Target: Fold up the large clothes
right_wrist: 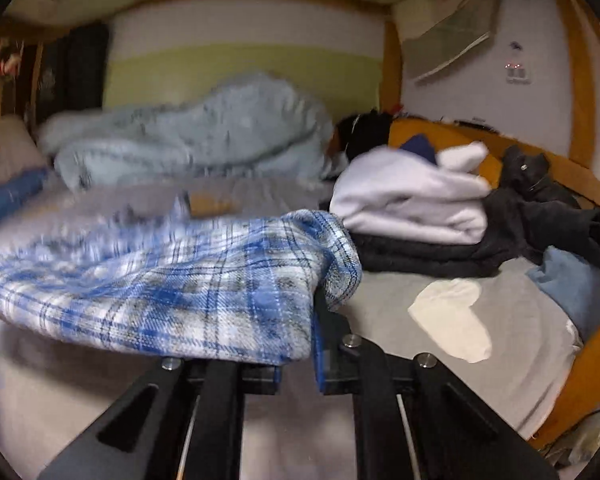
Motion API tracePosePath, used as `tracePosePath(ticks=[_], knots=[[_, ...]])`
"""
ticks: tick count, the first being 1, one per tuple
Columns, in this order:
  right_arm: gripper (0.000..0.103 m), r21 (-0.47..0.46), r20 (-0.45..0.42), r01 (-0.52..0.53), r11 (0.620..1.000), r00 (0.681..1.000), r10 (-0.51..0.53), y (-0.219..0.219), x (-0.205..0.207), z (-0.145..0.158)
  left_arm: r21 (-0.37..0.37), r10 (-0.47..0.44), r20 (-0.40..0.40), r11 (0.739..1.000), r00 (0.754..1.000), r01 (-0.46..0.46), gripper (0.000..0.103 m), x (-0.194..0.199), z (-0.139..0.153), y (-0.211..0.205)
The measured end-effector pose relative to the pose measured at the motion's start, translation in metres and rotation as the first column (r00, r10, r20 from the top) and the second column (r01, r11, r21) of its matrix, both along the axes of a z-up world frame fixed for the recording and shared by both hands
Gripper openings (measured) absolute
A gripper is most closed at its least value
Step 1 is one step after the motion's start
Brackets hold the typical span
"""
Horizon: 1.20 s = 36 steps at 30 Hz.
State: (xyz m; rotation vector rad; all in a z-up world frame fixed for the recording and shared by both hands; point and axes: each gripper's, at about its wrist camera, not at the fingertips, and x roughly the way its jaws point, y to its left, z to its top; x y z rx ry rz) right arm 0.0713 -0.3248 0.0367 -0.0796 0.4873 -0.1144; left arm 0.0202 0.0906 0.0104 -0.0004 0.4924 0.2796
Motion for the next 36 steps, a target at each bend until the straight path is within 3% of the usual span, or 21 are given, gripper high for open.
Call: tracePosePath(ticks=[3, 7, 10, 13, 19, 23, 32, 34, 36], knots=[[0.010, 0.019, -0.012, -0.013, 1.000, 1.000, 0.014, 0.001, -0.013, 0.006, -0.026, -0.013, -0.054, 1.000, 0.998, 0.012, 0.007, -0.020, 0.009, 0.001], [0.010, -0.065, -0.191, -0.052, 0.997, 0.981, 0.039, 0.011, -0.005, -0.017, -0.086, -0.056, -0.235, 0.996, 0.970, 0.037, 0.007, -0.009, -0.008, 0.006], [0.010, -0.050, -0.249, -0.051, 0.997, 0.968, 0.037, 0.010, 0.002, -0.019, -0.128, -0.059, -0.270, 0.991, 0.961, 0.025, 0.007, 0.006, -0.008, 0.011], [0.011, 0.031, -0.262, -0.034, 0.999, 0.964, 0.041, 0.004, 0.018, -0.001, -0.079, -0.060, -0.264, 0.996, 0.963, 0.040, 0.007, 0.029, 0.014, 0.005], [0.011, 0.021, -0.374, -0.025, 0.999, 0.927, 0.031, 0.015, 0.099, 0.014, -0.012, -0.085, -0.353, 0.996, 0.932, 0.086, 0.008, 0.110, 0.031, 0.007], [0.011, 0.023, -0.424, -0.025, 0.999, 0.905, 0.032, 0.019, 0.144, -0.002, 0.056, -0.060, -0.444, 0.994, 0.894, 0.094, 0.008, 0.164, 0.003, 0.008], [0.011, 0.024, -0.403, -0.027, 0.999, 0.915, 0.034, 0.030, 0.203, -0.031, -0.032, -0.055, -0.527, 0.998, 0.848, 0.045, 0.008, 0.230, -0.047, 0.025], [0.011, 0.027, -0.422, -0.024, 0.999, 0.906, 0.034, 0.029, 0.216, -0.037, -0.059, -0.079, -0.506, 0.997, 0.859, 0.058, 0.008, 0.240, -0.053, 0.026], [0.011, 0.032, -0.430, -0.011, 0.999, 0.903, 0.024, 0.027, 0.225, -0.044, -0.069, -0.114, -0.447, 0.993, 0.887, 0.093, 0.008, 0.245, -0.056, 0.026]])
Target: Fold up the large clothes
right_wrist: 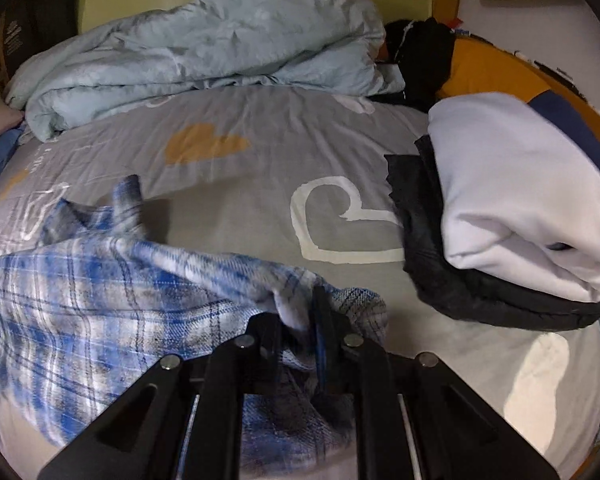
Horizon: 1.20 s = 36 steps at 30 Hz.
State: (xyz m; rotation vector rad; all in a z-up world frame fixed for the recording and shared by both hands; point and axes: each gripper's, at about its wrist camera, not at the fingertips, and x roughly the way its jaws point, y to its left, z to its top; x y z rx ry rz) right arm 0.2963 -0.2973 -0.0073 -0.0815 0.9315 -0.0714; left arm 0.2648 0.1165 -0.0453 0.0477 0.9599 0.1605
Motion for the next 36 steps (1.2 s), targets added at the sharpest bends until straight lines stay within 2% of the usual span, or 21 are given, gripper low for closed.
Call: tracePosePath(ticks=[2, 4, 6, 8, 9, 10, 11, 12, 13, 14, 16, 20, 25, 28, 30, 34, 36], knots=[[0.012, 0.028, 0.003, 0.006, 1.000, 1.000, -0.006, -0.004, 0.005, -0.004, 0.023, -0.028, 0.022, 0.999, 0.999, 0.027, 0.009, 0.003, -0.002, -0.002], [0.015, 0.060, -0.004, 0.010, 0.998, 1.000, -0.010, -0.009, 0.007, -0.005, -0.029, -0.014, 0.034, 0.999, 0.999, 0.015, 0.010, 0.006, 0.002, 0.002], [0.026, 0.075, 0.009, 0.011, 0.997, 1.000, -0.011, -0.013, 0.005, 0.000, -0.089, 0.007, 0.033, 0.996, 0.999, -0.004, 0.011, 0.007, 0.006, 0.008], [0.049, 0.081, 0.058, 0.020, 0.997, 0.998, -0.024, -0.016, -0.001, 0.009, -0.113, -0.003, 0.035, 0.994, 0.999, 0.007, 0.016, 0.002, 0.011, 0.011], [0.055, 0.096, 0.082, 0.014, 0.995, 0.996, -0.022, -0.018, -0.005, 0.016, -0.111, -0.018, 0.046, 0.994, 0.999, 0.023, 0.019, -0.002, 0.014, 0.011], [0.067, 0.125, 0.102, -0.004, 0.992, 0.995, -0.009, -0.021, -0.009, 0.023, -0.106, -0.029, 0.057, 0.994, 0.998, 0.034, 0.029, -0.008, 0.016, 0.011], [0.071, 0.146, 0.115, -0.018, 0.989, 0.993, 0.001, -0.022, -0.014, 0.028, -0.104, -0.041, 0.068, 0.993, 0.997, 0.048, 0.050, -0.014, 0.020, 0.010], [0.071, 0.163, 0.129, -0.030, 0.986, 0.992, 0.008, -0.023, -0.020, 0.034, -0.121, -0.056, 0.079, 0.991, 0.995, 0.065, 0.064, -0.020, 0.024, 0.010], [0.073, 0.171, 0.144, -0.038, 0.985, 0.990, 0.013, -0.023, -0.027, 0.039, -0.142, -0.066, 0.092, 0.987, 0.994, 0.079, 0.091, -0.025, 0.027, 0.011], [0.078, 0.170, 0.153, -0.043, 0.984, 0.988, 0.017, -0.023, -0.034, 0.044, -0.161, -0.063, 0.121, 0.984, 0.991, 0.082, 0.103, -0.031, 0.033, 0.011], [0.080, 0.168, 0.166, -0.043, 0.985, 0.986, 0.014, -0.024, -0.046, 0.048, -0.158, -0.033, 0.181, 0.985, 0.983, 0.062, 0.103, -0.039, 0.044, 0.015], [0.081, 0.199, 0.146, -0.036, 0.979, 0.989, 0.007, -0.029, -0.055, 0.050, -0.187, -0.015, 0.187, 0.981, 0.982, 0.050, 0.103, -0.046, 0.056, 0.022], [0.087, 0.155, 0.170, -0.014, 0.988, 0.985, -0.013, -0.038, -0.072, 0.056, -0.255, 0.048, 0.217, 0.967, 0.975, 0.009, 0.103, -0.074, 0.073, 0.035], [0.089, 0.214, 0.148, 0.011, 0.977, 0.988, -0.044, -0.049, -0.083, 0.060, -0.276, 0.080, 0.196, 0.961, 0.977, -0.023, 0.103, -0.086, 0.072, 0.040], [0.089, 0.252, 0.124, 0.026, 0.968, 0.991, -0.058, -0.055, -0.087, 0.057, -0.332, 0.068, 0.159, 0.943, 0.985, -0.011, 0.103, -0.091, 0.064, 0.049], [0.089, 0.263, 0.045, 0.034, 0.964, 0.998, -0.047, -0.059, -0.090, 0.043, -0.455, 0.135, 0.135, 0.889, 0.982, -0.060, 0.103, -0.096, 0.048, 0.077], [0.089, 0.264, 0.034, 0.026, 0.964, 0.999, -0.036, -0.061, -0.089, 0.040, -0.478, 0.126, 0.075, 0.875, 0.989, -0.075, 0.096, -0.092, 0.033, 0.083]])
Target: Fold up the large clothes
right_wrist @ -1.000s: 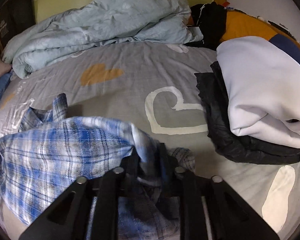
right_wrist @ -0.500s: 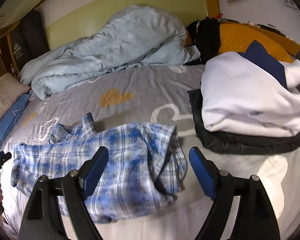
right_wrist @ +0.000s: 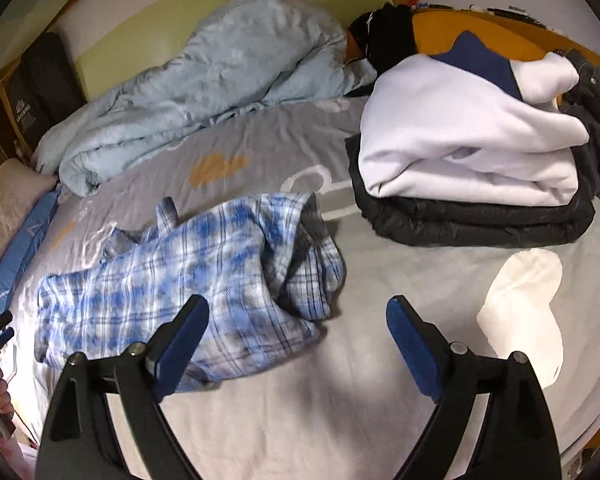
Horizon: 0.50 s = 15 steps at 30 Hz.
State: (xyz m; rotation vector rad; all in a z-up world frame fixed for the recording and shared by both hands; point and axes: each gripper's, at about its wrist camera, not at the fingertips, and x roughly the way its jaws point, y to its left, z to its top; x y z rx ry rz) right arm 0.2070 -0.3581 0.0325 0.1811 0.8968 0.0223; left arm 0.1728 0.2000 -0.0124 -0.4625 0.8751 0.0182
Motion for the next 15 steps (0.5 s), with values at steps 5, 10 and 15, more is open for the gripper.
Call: tracePosePath(ticks=[5, 10, 15], knots=[[0.084, 0.024, 0.019, -0.012, 1.000, 1.000, 0.012, -0.007, -0.003, 0.003, -0.158, -0.077, -0.135, 0.986, 0.988, 0.056, 0.035, 0.006, -0.043, -0.004], [0.075, 0.035, 0.001, -0.007, 0.999, 1.000, 0.007, -0.015, 0.001, -0.004, 0.079, -0.026, -0.068, 0.996, 0.997, 0.031, 0.008, 0.001, -0.032, -0.023], [0.069, 0.054, -0.011, -0.034, 0.998, 0.999, 0.035, -0.016, -0.001, -0.006, 0.282, -0.014, -0.032, 0.959, 0.999, 0.022, 0.009, -0.001, -0.012, -0.036]])
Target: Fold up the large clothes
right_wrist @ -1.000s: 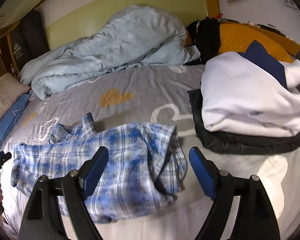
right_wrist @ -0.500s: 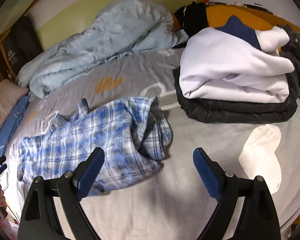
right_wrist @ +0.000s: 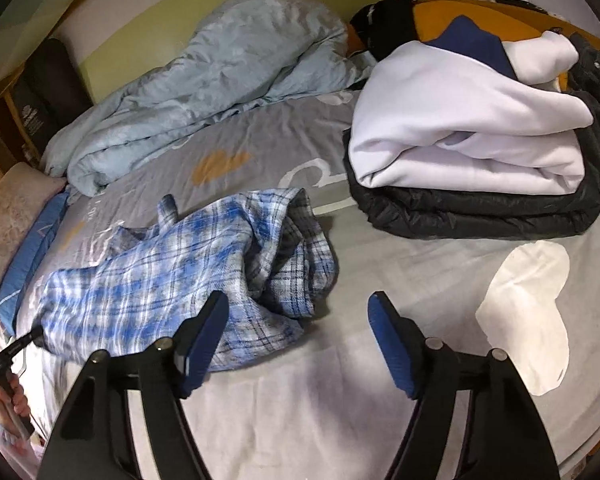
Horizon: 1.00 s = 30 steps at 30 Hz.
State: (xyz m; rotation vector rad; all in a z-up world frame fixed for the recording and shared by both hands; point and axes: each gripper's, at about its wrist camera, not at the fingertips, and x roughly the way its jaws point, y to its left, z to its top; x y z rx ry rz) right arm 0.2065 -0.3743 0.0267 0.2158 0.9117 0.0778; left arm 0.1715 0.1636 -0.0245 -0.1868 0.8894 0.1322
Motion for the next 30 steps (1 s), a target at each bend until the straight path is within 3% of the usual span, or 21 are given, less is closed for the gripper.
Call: tracePosePath(ticks=[5, 8, 11, 12, 13, 14, 15, 17, 19, 20, 22, 23, 25, 28, 29, 30], knots=[[0.056, 0.015, -0.097, -0.116, 0.993, 0.988, 0.117, 0.006, 0.006, -0.023, 0.054, 0.029, -0.138, 0.998, 0.990, -0.022, 0.010, 0.013, -0.034, -0.016], [0.054, -0.060, -0.119, -0.149, 0.987, 0.983, 0.141, 0.014, 0.010, -0.036, 0.137, 0.023, -0.139, 0.990, 0.990, -0.004, 0.011, 0.015, -0.035, -0.031], [0.053, -0.006, -0.082, -0.180, 0.984, 0.980, 0.179, 0.013, 0.021, -0.045, 0.131, 0.027, -0.135, 0.991, 0.991, -0.009, 0.011, 0.011, -0.036, -0.032], [0.049, 0.011, -0.081, -0.177, 0.984, 0.981, 0.177, 0.011, 0.025, -0.048, 0.114, 0.027, -0.136, 0.993, 0.990, -0.012, 0.011, 0.010, -0.036, -0.030], [0.018, 0.073, -0.090, -0.160, 0.984, 0.982, 0.166, 0.005, 0.028, -0.052, 0.093, 0.031, -0.139, 0.996, 0.990, -0.018, 0.011, 0.011, -0.036, -0.026], [0.006, 0.116, -0.097, -0.141, 0.983, 0.984, 0.152, 0.003, 0.027, -0.054, 0.074, 0.031, -0.144, 0.997, 0.989, -0.021, 0.011, 0.012, -0.036, -0.022], [0.005, 0.123, -0.093, -0.122, 0.985, 0.987, 0.134, 0.003, 0.025, -0.052, 0.059, 0.027, -0.150, 0.998, 0.988, -0.019, 0.011, 0.015, -0.036, -0.016], [0.003, -0.002, 0.042, -0.105, 0.994, 0.994, 0.105, 0.013, 0.007, -0.026, 0.022, 0.023, -0.153, 1.000, 0.988, -0.020, 0.012, 0.016, -0.036, -0.009], [0.000, 0.025, 0.166, -0.093, 0.995, 0.982, 0.087, 0.013, -0.010, 0.009, 0.016, 0.032, -0.156, 0.999, 0.987, -0.030, 0.012, 0.017, -0.036, -0.007], [0.000, 0.026, 0.202, -0.066, 0.997, 0.978, 0.060, 0.010, -0.016, 0.022, 0.026, 0.037, -0.157, 0.999, 0.987, -0.034, 0.012, 0.016, -0.036, -0.007], [0.000, -0.134, 0.254, 0.049, 0.990, 0.967, -0.014, 0.004, -0.019, 0.034, 0.031, 0.032, -0.162, 0.999, 0.986, -0.028, 0.013, 0.017, -0.038, -0.008], [0.000, -0.134, 0.214, 0.059, 0.989, 0.976, -0.029, -0.004, -0.013, 0.028, 0.039, 0.030, -0.161, 0.999, 0.987, -0.024, 0.013, 0.017, -0.038, -0.010], [0.000, -0.032, 0.036, 0.027, 0.999, 0.999, -0.026, -0.020, 0.003, 0.001, 0.065, 0.026, -0.156, 0.998, 0.987, -0.016, 0.013, 0.016, -0.038, -0.015], [0.004, -0.046, 0.051, -0.027, 0.999, 0.998, 0.030, -0.006, -0.002, -0.003, 0.075, 0.027, -0.153, 0.997, 0.988, -0.016, 0.013, 0.015, -0.036, -0.017], [0.029, -0.030, 0.064, -0.081, 0.996, 0.995, 0.083, 0.001, -0.007, -0.001, 0.068, 0.031, -0.152, 0.997, 0.988, -0.020, 0.013, 0.015, -0.036, -0.017], [0.044, -0.011, 0.064, -0.142, 0.990, 0.988, 0.142, 0.008, -0.010, 0.001, 0.059, 0.034, -0.153, 0.998, 0.988, -0.025, 0.013, 0.014, -0.036, -0.015]])
